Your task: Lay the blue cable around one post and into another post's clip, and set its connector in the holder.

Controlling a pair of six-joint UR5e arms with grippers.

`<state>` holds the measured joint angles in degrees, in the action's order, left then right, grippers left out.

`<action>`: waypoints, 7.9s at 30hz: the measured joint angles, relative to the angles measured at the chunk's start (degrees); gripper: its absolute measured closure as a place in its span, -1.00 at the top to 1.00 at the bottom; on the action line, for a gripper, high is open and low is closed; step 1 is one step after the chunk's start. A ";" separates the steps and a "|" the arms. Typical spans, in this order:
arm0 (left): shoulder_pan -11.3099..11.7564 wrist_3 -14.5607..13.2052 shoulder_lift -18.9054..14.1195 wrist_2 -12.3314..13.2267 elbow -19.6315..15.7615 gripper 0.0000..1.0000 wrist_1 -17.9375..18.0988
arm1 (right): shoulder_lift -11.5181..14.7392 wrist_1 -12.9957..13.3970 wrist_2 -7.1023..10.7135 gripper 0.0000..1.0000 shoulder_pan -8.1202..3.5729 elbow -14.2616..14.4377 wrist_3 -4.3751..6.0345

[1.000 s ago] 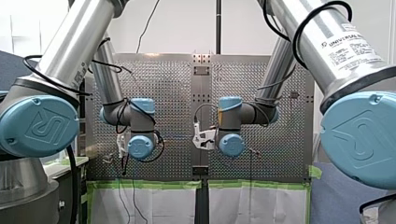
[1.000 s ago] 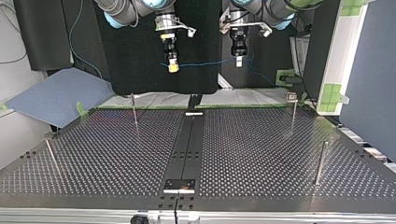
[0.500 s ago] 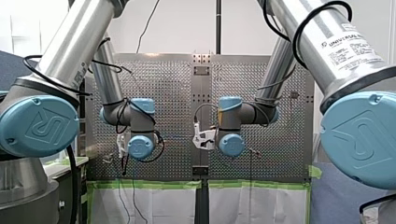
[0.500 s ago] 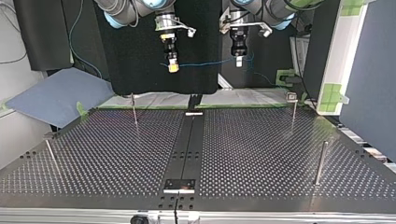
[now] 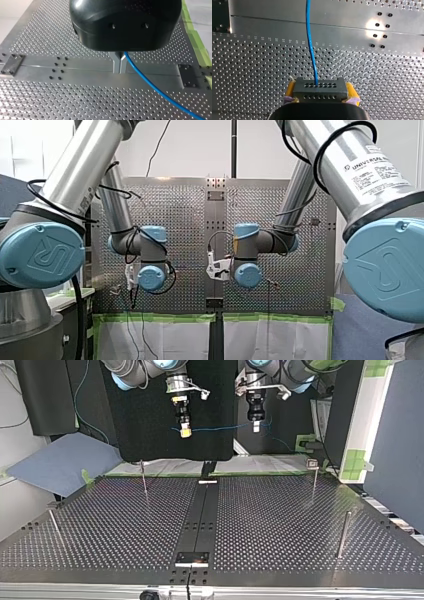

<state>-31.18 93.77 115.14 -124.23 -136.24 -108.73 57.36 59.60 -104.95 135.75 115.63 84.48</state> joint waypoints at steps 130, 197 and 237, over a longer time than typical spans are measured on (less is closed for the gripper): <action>20.51 25.54 -32.07 -5.61 17.85 -1.00 -35.59 | 16.02 -35.56 3.07 -1.00 5.34 -33.53 2.34; 42.53 23.47 -19.27 13.60 44.66 -1.00 -52.09 | -3.57 -46.20 4.23 -1.00 5.18 -67.39 1.53; 41.79 36.26 -15.43 18.56 36.32 -1.00 -43.92 | -8.72 -57.14 0.12 -1.00 2.18 -67.17 1.30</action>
<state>10.62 130.04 99.71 -105.67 -99.92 -152.65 48.64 2.46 -104.83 137.93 48.46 85.78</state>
